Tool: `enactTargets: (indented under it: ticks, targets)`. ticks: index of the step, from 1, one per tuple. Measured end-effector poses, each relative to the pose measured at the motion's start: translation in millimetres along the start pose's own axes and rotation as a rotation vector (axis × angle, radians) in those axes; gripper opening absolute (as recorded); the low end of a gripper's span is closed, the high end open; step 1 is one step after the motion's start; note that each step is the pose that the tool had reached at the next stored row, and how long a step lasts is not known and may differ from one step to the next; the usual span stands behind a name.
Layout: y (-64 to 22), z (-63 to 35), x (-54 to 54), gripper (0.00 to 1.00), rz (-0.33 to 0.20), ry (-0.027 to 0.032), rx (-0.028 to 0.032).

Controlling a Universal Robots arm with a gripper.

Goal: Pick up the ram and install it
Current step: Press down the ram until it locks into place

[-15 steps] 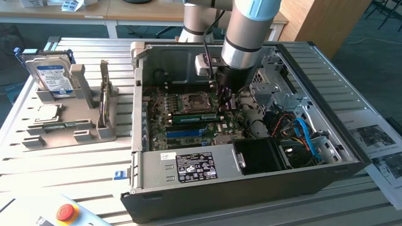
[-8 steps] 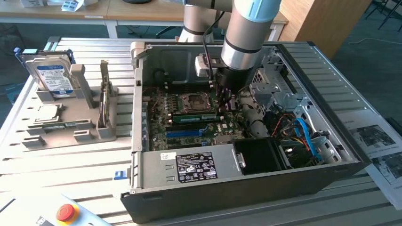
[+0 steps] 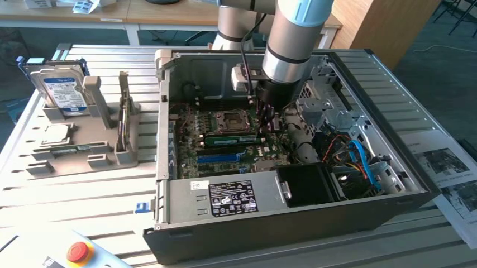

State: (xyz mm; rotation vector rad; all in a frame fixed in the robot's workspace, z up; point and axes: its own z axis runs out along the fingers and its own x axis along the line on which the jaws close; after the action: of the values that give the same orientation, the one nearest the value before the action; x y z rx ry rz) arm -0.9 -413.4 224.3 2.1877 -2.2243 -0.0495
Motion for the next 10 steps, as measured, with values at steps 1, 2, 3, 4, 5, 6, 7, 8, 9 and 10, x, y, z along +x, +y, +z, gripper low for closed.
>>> enactTargets:
  ticks: [1, 2, 3, 4, 5, 6, 7, 8, 9, 10]
  targets:
    - [0.0, 0.1, 0.0, 0.10, 0.000, 0.0000, 0.0000]
    - [0.0, 0.2, 0.0, 0.10, 0.000, 0.0000, 0.0001]
    - [0.0, 0.3, 0.0, 0.10, 0.000, 0.0001, 0.0000]
    - [0.0, 0.4, 0.0, 0.10, 0.000, 0.0001, 0.0000]
    - [0.0, 0.4, 0.0, 0.10, 0.000, 0.0001, 0.0001]
    - [0.0, 0.5, 0.0, 0.10, 0.000, 0.0001, 0.0000]
    - [0.0, 0.6, 0.0, 0.10, 0.000, 0.0001, 0.0000]
    - [0.0, 0.7, 0.0, 0.10, 0.000, 0.0000, 0.0000]
    - [0.0, 0.8, 0.0, 0.10, 0.000, 0.0001, -0.0001]
    - [0.0, 0.9, 0.0, 0.10, 0.000, 0.0002, 0.0000]
